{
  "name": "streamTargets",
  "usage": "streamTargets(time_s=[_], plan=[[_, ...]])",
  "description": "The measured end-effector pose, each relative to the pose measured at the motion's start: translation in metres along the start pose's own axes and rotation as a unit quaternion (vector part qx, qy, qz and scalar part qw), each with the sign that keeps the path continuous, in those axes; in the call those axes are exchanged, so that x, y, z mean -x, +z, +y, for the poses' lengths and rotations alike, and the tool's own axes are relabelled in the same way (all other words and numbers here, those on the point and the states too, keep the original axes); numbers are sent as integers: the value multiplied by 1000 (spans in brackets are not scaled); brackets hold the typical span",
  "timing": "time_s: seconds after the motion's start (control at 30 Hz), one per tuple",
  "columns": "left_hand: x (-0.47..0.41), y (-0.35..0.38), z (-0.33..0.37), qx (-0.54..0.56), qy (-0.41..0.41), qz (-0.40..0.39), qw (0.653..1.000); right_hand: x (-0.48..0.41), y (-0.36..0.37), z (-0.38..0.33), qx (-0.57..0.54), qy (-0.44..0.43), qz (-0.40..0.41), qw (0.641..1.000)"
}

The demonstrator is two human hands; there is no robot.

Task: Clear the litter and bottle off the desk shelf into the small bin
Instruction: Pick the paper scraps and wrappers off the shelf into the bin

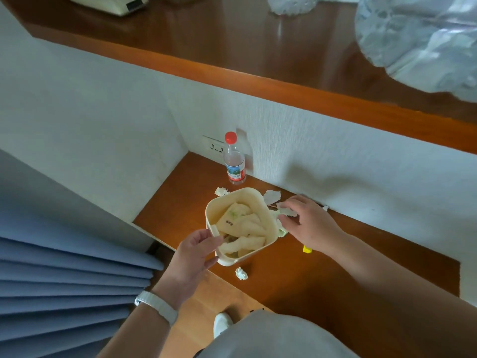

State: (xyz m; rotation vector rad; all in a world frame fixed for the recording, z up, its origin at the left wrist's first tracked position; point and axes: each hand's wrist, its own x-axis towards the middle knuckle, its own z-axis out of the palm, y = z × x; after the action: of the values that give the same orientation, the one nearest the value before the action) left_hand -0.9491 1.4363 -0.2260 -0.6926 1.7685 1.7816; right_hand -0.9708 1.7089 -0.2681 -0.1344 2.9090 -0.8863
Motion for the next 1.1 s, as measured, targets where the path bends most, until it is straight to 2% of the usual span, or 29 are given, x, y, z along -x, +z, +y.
streamTargets(time_s=[0.1,0.2,0.4,0.53,0.77,1.1], plan=[[-4,-2,-2,10,-6,23,1000,-14,20,30,26,70,-44,996],[-7,-5,-3,16,-12,40,999,-27,40,52,44,101,-77,991],[-8,-8,-5,22,-15,72,997,-47,79,68,125,83,-120,981],[-3,-14,-7,26,-15,83,996,-56,99,69,167,108,-120,973],[4,-24,-9,25,-13,101,994,-70,105,59,59,191,-122,972],[6,-25,-10,20,-3,73,997,-44,87,58,-4,186,-88,979]])
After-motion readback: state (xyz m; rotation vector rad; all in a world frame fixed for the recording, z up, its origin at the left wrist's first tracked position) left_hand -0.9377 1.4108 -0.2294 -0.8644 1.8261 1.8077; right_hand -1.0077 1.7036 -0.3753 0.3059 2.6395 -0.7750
